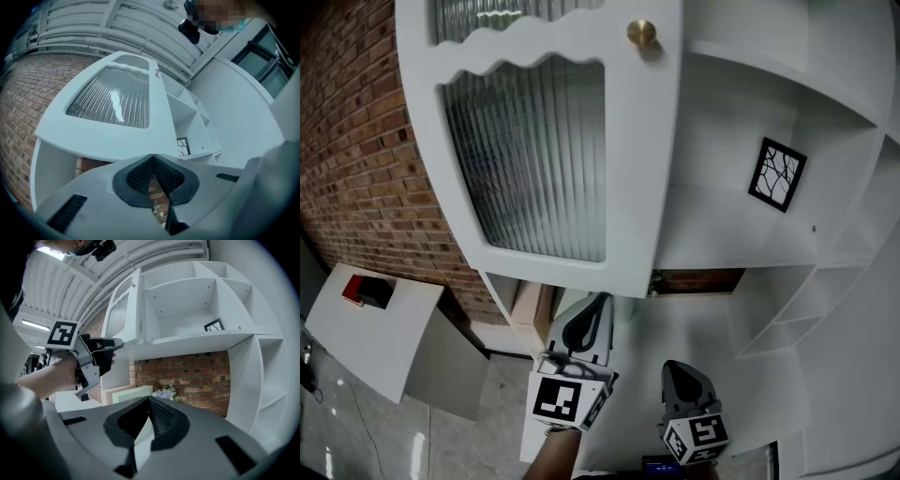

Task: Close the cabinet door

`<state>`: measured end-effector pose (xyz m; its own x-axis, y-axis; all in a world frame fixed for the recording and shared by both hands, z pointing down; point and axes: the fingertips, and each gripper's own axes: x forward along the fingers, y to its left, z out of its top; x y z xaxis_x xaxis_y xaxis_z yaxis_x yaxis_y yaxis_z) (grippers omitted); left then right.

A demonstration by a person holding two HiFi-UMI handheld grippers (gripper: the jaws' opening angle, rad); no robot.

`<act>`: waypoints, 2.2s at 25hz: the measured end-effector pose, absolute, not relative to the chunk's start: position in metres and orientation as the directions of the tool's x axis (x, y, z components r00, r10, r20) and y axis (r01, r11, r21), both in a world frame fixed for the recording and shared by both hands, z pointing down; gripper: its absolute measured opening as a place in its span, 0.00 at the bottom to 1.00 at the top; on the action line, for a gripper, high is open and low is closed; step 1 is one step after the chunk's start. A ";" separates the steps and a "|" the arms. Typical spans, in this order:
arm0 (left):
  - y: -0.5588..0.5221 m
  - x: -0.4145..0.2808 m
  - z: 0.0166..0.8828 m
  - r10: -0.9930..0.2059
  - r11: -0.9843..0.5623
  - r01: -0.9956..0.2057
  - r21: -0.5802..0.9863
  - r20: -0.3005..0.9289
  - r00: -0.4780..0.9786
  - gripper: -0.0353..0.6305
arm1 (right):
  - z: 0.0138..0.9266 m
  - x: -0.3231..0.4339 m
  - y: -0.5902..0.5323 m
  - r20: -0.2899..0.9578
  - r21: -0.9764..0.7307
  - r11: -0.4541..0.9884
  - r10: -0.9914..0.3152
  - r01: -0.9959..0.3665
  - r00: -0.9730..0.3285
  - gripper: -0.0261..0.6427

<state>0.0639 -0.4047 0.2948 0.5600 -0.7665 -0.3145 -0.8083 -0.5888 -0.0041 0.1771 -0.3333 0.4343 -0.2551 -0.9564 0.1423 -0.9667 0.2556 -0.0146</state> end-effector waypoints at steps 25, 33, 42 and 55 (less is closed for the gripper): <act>-0.432 0.069 0.297 -0.783 -0.573 -0.819 -0.018 -0.282 0.554 0.07 | 0.422 0.195 -0.350 0.114 -0.045 0.242 -0.963 -0.969 -0.245 0.04; -0.411 0.047 0.315 -0.786 -0.585 -0.811 -0.019 -0.233 0.572 0.07 | 0.421 0.178 -0.335 0.123 -0.021 0.248 -0.961 -0.968 -0.249 0.04; -0.365 0.006 0.346 -0.803 -0.581 -0.814 0.016 -0.174 0.570 0.07 | 0.416 0.148 -0.305 0.110 0.005 0.264 -0.959 -0.964 -0.262 0.04; -0.290 -0.036 0.367 -0.817 -0.567 -0.823 0.035 -0.146 0.558 0.07 | 0.420 0.119 -0.235 0.093 0.013 0.265 -0.960 -0.964 -0.263 0.04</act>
